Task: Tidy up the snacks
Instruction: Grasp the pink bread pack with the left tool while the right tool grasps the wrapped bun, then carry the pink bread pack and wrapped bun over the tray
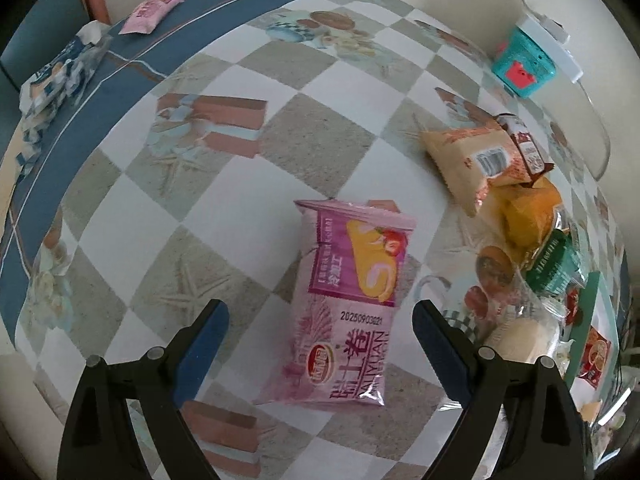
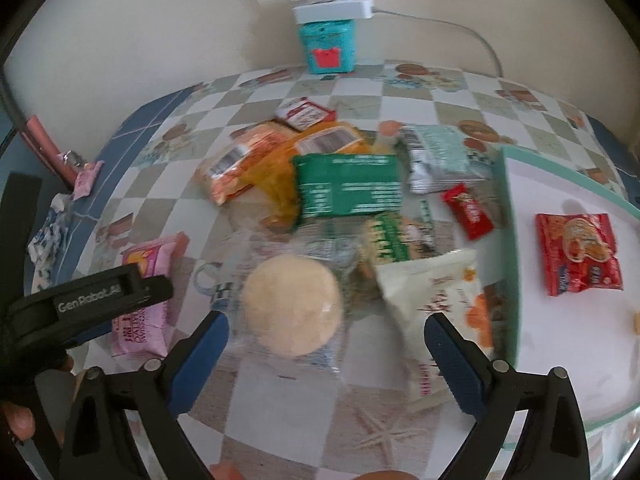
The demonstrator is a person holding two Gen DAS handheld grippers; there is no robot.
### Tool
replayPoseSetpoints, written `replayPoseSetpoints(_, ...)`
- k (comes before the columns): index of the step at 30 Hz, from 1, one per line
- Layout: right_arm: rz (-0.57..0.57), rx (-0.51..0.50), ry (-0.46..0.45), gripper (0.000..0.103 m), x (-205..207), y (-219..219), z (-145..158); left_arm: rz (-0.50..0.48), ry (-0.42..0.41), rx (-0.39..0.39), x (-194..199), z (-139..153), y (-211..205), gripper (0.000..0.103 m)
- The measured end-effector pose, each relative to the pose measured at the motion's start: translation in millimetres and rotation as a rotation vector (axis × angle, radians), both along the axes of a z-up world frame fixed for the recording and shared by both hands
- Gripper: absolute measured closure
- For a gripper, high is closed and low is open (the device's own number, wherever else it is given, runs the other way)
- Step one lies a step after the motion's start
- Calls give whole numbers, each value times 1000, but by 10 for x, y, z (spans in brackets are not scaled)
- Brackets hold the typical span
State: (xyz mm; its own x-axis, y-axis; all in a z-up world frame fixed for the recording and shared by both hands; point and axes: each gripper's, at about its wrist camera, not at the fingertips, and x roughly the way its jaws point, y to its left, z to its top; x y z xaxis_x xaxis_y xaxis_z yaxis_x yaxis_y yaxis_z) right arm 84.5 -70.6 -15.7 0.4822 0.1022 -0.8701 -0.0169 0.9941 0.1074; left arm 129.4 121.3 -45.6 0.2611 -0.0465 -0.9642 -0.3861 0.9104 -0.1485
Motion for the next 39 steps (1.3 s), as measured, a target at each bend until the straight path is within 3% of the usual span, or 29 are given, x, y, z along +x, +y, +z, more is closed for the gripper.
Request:
replayPoseSetpoints(4,26,-9,3,8,28,125,-50,-8,11,7,72,-41,-27,10)
replayPoseSetpoints(11,15,-15,8,16,77,156,-116,-18,22,52,-10,3,16,24)
replayPoseSetpoints(18,31,21,11,30,96,184,-138,-27,19,77,-7,72,-73,55)
replayPoseSetpoints(21,28,21,10,31,103,187,-164,-19,17,71,-5,85,-79,57)
replayPoseSetpoints(25,24,35,7,40,101,161,-156,-4,12,60,-14,79,-45,59)
replayPoseSetpoints(39,32,94,-3,43,70,128,-24,42,-36,58,-195,274,86,62)
